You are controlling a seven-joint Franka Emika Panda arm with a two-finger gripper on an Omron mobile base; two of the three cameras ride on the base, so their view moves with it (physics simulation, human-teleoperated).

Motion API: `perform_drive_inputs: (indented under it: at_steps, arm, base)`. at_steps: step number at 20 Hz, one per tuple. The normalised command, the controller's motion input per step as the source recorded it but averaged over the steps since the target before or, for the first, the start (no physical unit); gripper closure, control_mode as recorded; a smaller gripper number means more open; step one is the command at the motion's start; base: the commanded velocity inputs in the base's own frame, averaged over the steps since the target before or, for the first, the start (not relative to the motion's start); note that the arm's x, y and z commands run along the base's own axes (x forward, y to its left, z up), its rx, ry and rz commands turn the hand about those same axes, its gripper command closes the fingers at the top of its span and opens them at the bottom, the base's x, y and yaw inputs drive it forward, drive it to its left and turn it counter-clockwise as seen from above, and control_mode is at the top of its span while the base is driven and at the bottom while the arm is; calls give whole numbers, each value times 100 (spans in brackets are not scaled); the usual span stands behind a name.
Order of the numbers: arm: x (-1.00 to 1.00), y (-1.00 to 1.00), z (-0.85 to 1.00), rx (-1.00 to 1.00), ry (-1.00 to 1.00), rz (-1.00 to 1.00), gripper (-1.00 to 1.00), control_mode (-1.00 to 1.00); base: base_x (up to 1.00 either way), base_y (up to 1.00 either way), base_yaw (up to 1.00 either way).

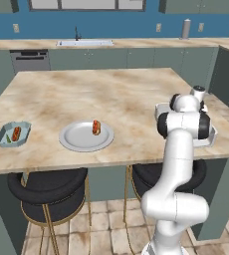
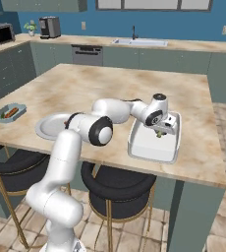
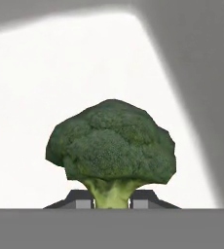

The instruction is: Place one cooked food and one vegetable from the large plate to each tupperware container.

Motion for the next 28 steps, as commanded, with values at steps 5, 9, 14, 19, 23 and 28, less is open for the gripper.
perform_drive_inputs:
  at_steps: [5, 9, 14, 19, 23, 28]
  arm:
    - [0, 0, -5, 0, 2, 0, -100, -100]
    - [0, 0, 0, 0, 0, 0, -100, -100]
    - [0, 1, 4, 0, 0, 0, -100, -100]
    - [-14, 47, 88, 0, 0, 0, -100, -100]
    - [-45, 99, 82, 0, -1, 0, -100, -100]
    - [-53, 100, 54, 1, -7, 0, -100, -100]
  base:
    - [0, 0, 0]
    - [0, 0, 0]
    - [0, 0, 0]
    - [0, 0, 0]
    - [0, 0, 0]
    - [0, 0, 0]
